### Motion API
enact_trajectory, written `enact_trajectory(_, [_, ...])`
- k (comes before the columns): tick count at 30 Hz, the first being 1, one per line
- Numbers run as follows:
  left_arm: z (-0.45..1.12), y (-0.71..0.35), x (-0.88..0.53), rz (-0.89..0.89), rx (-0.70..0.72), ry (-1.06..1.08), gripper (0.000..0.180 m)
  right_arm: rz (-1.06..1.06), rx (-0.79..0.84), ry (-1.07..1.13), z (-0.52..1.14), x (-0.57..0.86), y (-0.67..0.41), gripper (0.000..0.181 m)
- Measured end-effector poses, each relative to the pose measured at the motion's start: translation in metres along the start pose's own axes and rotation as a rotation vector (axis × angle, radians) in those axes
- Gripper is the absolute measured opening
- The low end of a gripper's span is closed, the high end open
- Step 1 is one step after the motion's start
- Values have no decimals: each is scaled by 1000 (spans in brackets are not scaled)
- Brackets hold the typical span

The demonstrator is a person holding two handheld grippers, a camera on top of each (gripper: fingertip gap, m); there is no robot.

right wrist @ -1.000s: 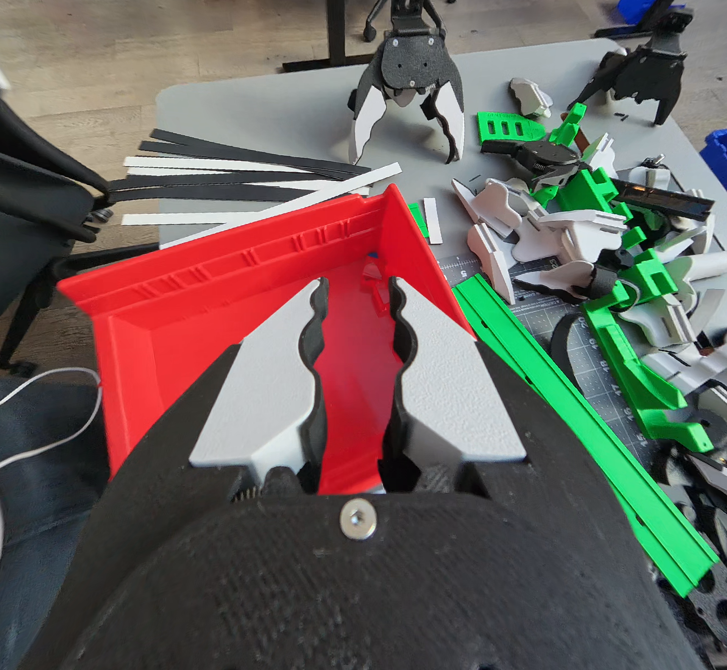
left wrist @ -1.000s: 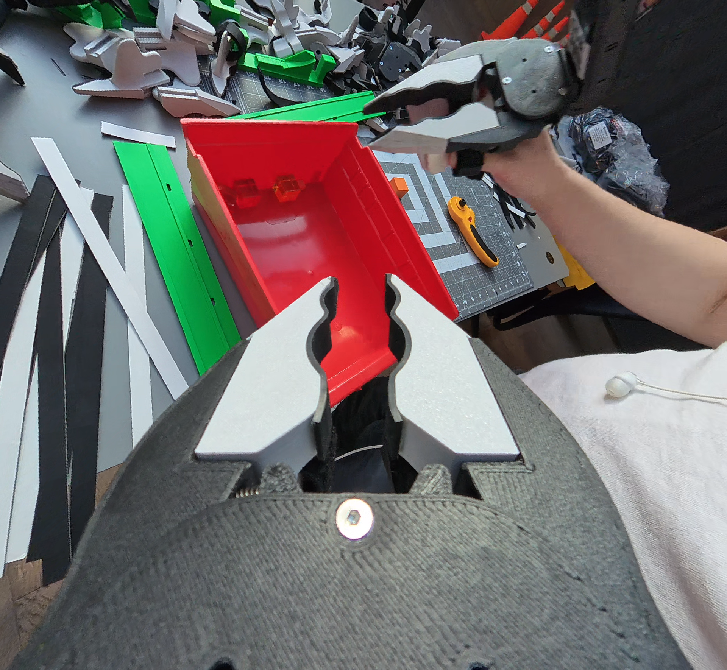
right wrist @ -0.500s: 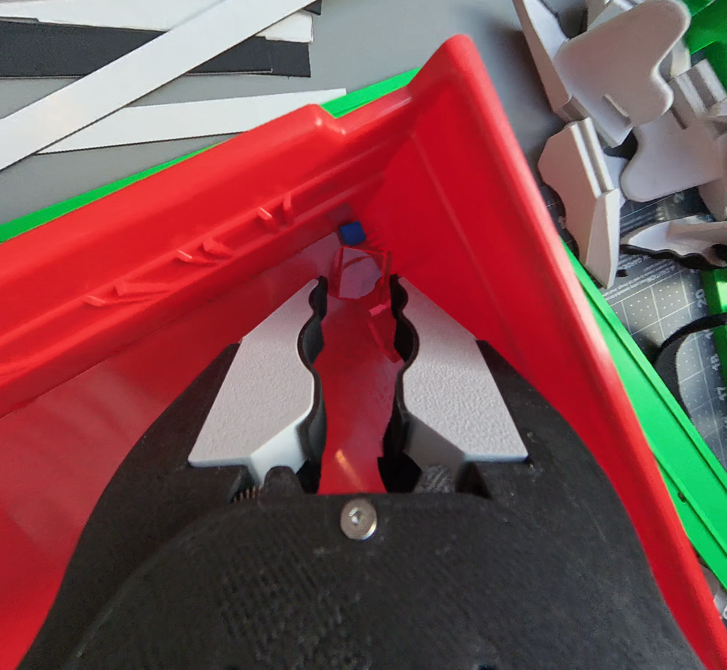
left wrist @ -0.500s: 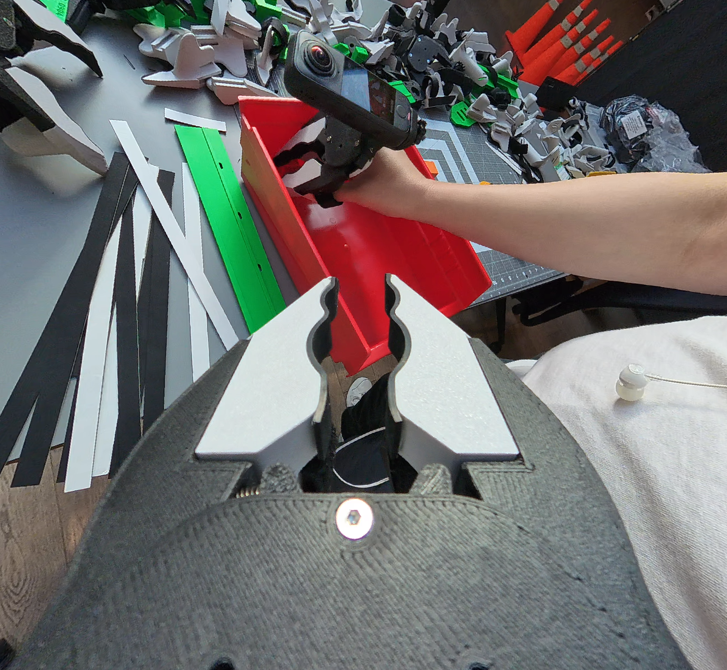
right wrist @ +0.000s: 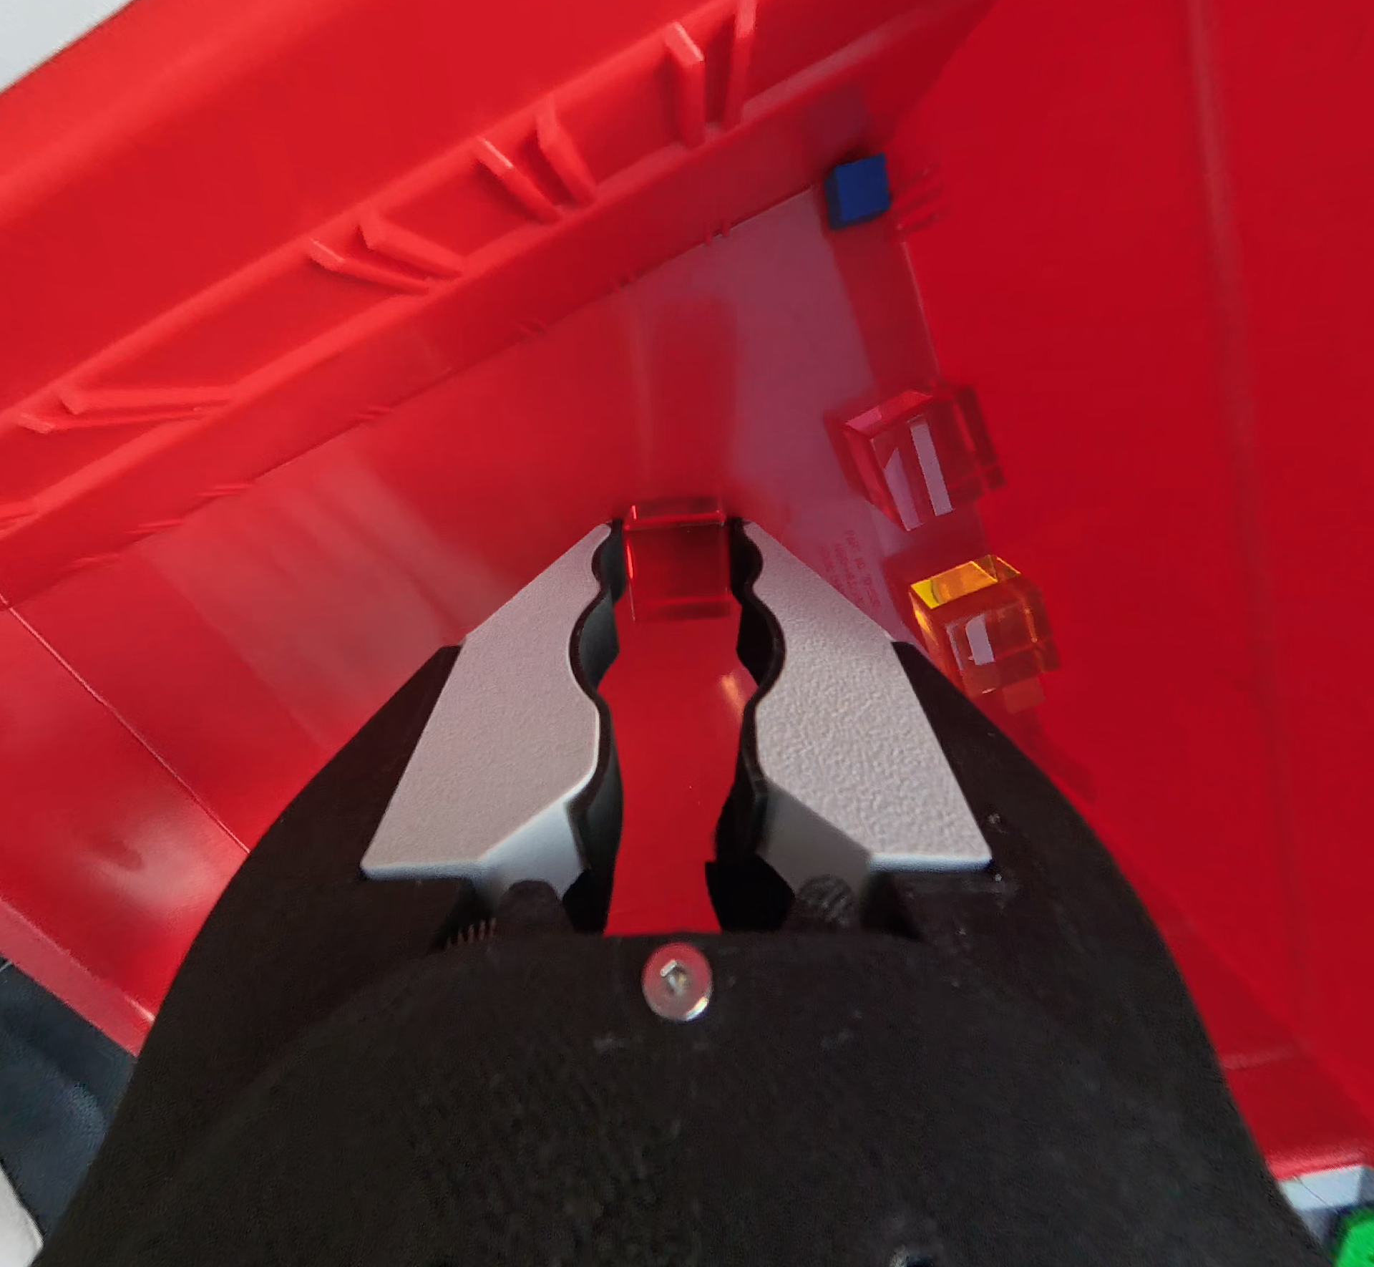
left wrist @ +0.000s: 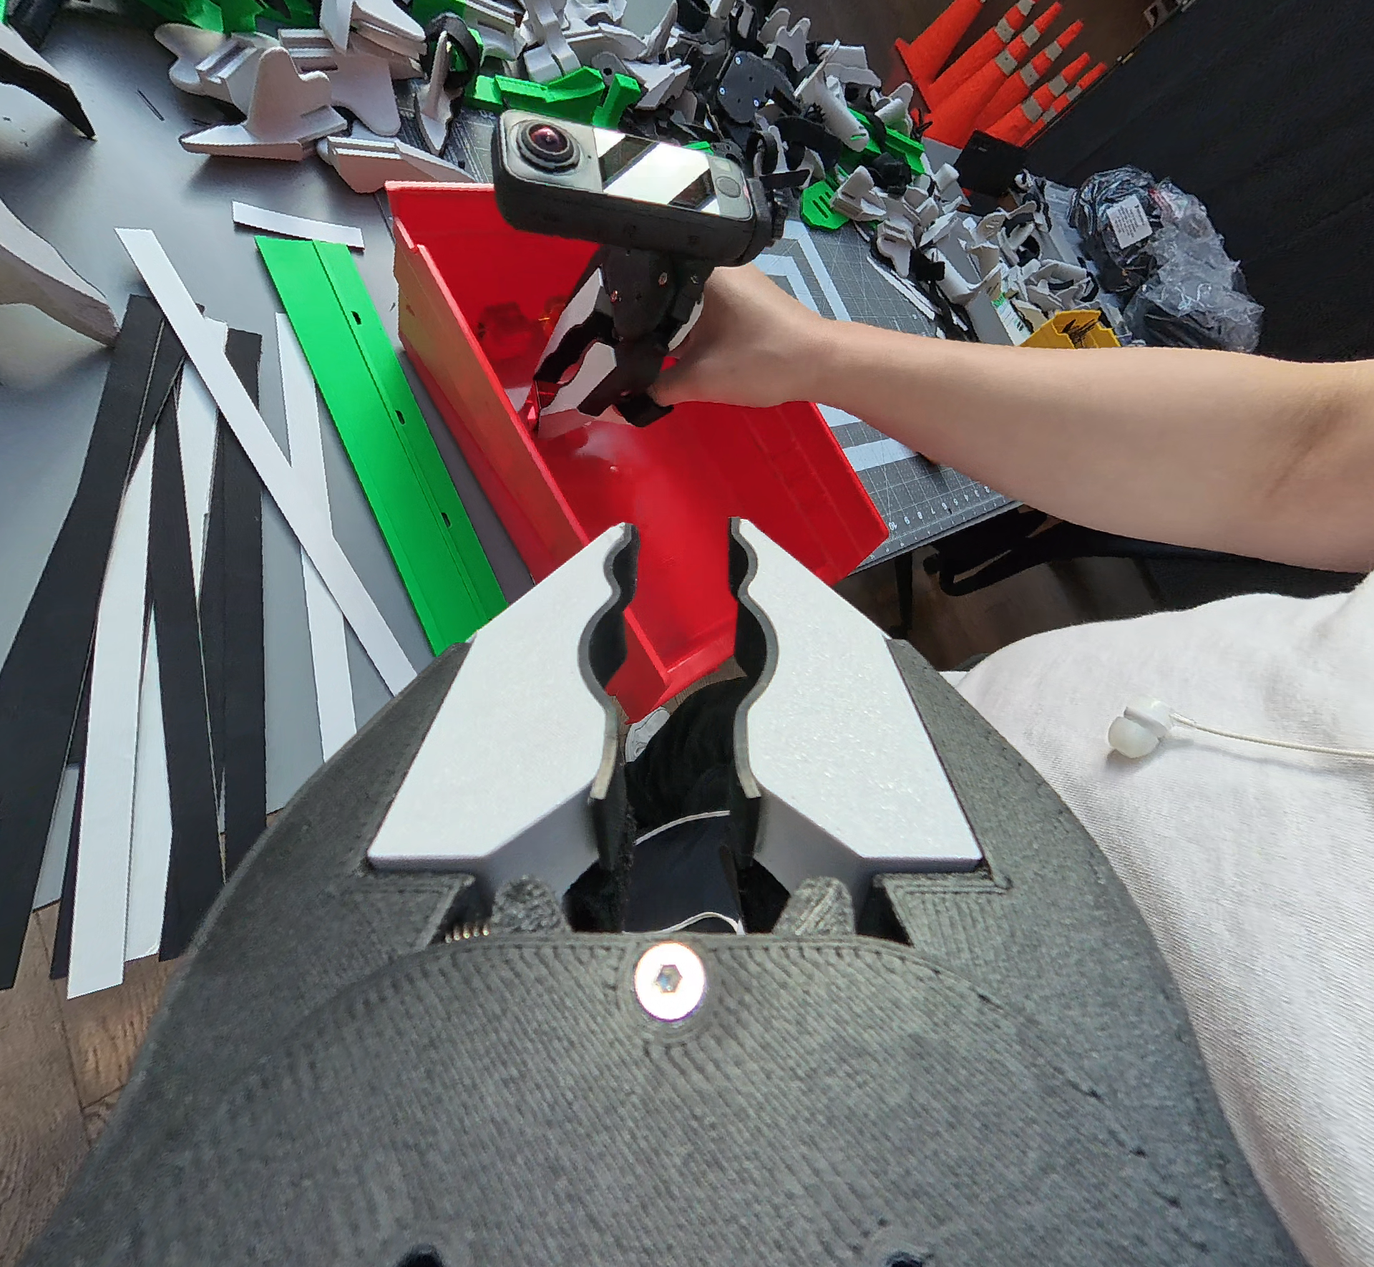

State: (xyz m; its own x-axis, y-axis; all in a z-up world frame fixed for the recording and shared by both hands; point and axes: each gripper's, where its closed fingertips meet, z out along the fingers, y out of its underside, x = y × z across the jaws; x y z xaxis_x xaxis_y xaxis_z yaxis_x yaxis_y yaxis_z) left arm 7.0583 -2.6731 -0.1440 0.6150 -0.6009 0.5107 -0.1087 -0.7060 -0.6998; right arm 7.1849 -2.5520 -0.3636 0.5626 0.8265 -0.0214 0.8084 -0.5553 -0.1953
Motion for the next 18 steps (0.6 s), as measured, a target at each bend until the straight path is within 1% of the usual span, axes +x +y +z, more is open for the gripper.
enact_trajectory(2, [2, -3, 4, 8, 2, -1, 22, -26, -44, -15, -3, -2, 4, 27])
enact_trajectory(4, [5, -4, 10, 17, -2, -7, 22, -14, 19, -54, -24, -6, -3, 27])
enact_trajectory(5, [7, -5, 12, 23, -4, -13, 22, -11, 95, -62, -51, -5, -11, 26])
enact_trajectory(8, [16, -10, 24, 21, 6, -19, 22, -13, 436, -78, -182, 20, -22, 26])
enact_trajectory(9, [20, -12, 30, 22, 15, -14, 22, -20, 493, -34, -220, 43, -9, 26])
enact_trajectory(10, [25, -15, 37, 24, 27, -12, 22, -30, 509, 3, -247, 68, 10, 25])
enact_trajectory(11, [30, -17, 44, 28, 37, -12, 22, -45, 496, -10, -258, 87, 33, 25])
enact_trajectory(12, [36, -19, 49, 27, 46, -19, 23, -47, 444, -52, -254, 103, 58, 25])
enact_trajectory(14, [47, -22, 64, 6, 73, -18, 23, -35, 267, -102, -215, 128, 114, 25])
enact_trajectory(18, [64, -29, 91, -25, 151, 5, 21, -176, 60, -78, -141, 134, 175, 26])
